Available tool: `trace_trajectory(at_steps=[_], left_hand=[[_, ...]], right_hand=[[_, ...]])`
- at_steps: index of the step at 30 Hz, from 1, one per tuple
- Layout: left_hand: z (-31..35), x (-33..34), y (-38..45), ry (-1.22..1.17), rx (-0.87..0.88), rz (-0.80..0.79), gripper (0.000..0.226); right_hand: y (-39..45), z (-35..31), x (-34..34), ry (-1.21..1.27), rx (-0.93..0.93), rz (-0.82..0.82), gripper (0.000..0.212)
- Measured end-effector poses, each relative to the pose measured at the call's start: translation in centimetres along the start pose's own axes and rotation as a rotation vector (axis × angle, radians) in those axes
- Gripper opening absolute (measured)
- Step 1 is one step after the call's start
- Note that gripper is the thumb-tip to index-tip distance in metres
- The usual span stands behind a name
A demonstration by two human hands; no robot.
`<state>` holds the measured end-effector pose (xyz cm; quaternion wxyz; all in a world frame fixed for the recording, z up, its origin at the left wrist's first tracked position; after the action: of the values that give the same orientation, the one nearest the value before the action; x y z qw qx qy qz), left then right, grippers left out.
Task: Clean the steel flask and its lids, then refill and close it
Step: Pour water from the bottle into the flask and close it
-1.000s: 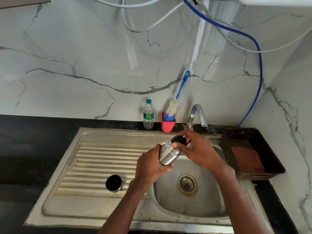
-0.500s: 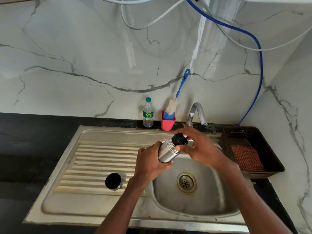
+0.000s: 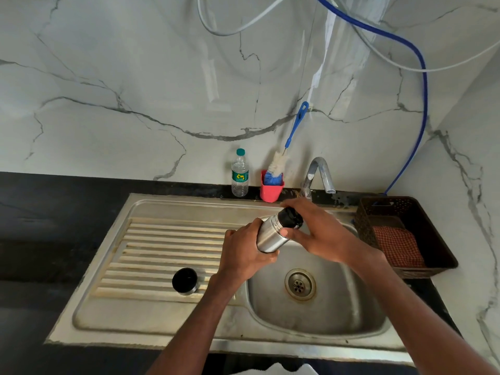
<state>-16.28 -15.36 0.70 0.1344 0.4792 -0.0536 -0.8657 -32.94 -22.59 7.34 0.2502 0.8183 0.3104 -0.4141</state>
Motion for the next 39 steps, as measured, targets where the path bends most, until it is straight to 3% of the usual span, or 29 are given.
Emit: trace_trajectory(at_steps=[2, 4, 8, 10, 12, 16, 18, 21, 23, 27, 29, 32, 35, 37, 39], left_hand=[[0.1, 0.0, 0.1, 0.006, 0.008, -0.008, 0.055], [0.0, 0.0, 0.0, 0.025, 0.015, -0.004, 0.055], [-0.4, 0.2, -0.1, -0.048, 0.001, -0.001, 0.052], [0.0, 0.1, 0.0, -0.075, 0.020, 0.002, 0.052], [0.3, 0.1, 0.0, -0.078, 0.041, 0.006, 0.053], [0.2, 0.2, -0.1, -0.158, 0.031, -0.023, 0.055], [0.4, 0.5, -0.1, -0.234, 0.039, -0.060, 0.055], [1.2, 0.6, 0.0, -0.271, 0.089, -0.088, 0.056], [1.5, 0.6, 0.0, -0.268, 0.104, -0.101, 0.058], [1.8, 0.8, -0.4, -0.255, 0.079, -0.152, 0.059], [2.4, 1.4, -0.4, -0.281, 0.098, -0.175, 0.064], [2.8, 1.4, 0.1, -0.181, 0.110, -0.099, 0.064], [3.0, 0.8, 0.8, 0.199, 0.150, -0.012, 0.070], [2.5, 0.7, 0.8, 0.190, 0.123, -0.029, 0.071], [1.6, 0.5, 0.7, 0.027, 0.082, -0.055, 0.065]], right_hand=[[0.0, 0.2, -0.1, -0.018, 0.055, 0.050, 0.043], [0.3, 0.2, 0.0, -0.068, 0.158, 0.063, 0.049], [-0.1, -0.6, -0.6, 0.031, -0.056, -0.016, 0.056], [0.1, -0.8, -1.0, -0.020, -0.036, 0.063, 0.044], [0.4, -0.6, -0.8, -0.051, 0.068, 0.158, 0.045], [-0.1, -1.5, -1.0, -0.091, -0.173, 0.055, 0.049], [-0.7, -1.8, -1.2, -0.168, -0.226, 0.089, 0.045], [-1.1, -1.8, -1.2, -0.140, -0.015, 0.311, 0.040], [-1.1, -1.8, -1.1, -0.157, 0.044, 0.324, 0.044], [-1.1, -2.5, -1.4, -0.378, -0.326, 0.157, 0.039], [-0.9, -2.3, -1.6, -0.434, -0.367, 0.159, 0.032], [-0.2, -1.5, -2.4, -0.351, 0.000, 0.316, 0.039], [0.0, 0.7, -1.3, -0.069, 0.539, 0.249, 0.051], [0.4, 0.4, -0.9, -0.084, 0.505, 0.173, 0.060], [0.5, -0.9, -1.1, -0.163, 0.248, 0.174, 0.058]])
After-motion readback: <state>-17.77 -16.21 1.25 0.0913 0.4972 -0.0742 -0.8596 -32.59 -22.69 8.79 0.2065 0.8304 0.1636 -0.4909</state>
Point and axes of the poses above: each hand's wrist, its own y-axis towards the middle knuckle, its own x-axis out of the palm, z = x × y, the point moved 6 cm from there along y, towards the middle knuckle, and after that the axes turned 3 degrees about y, right-handed, at the moved point
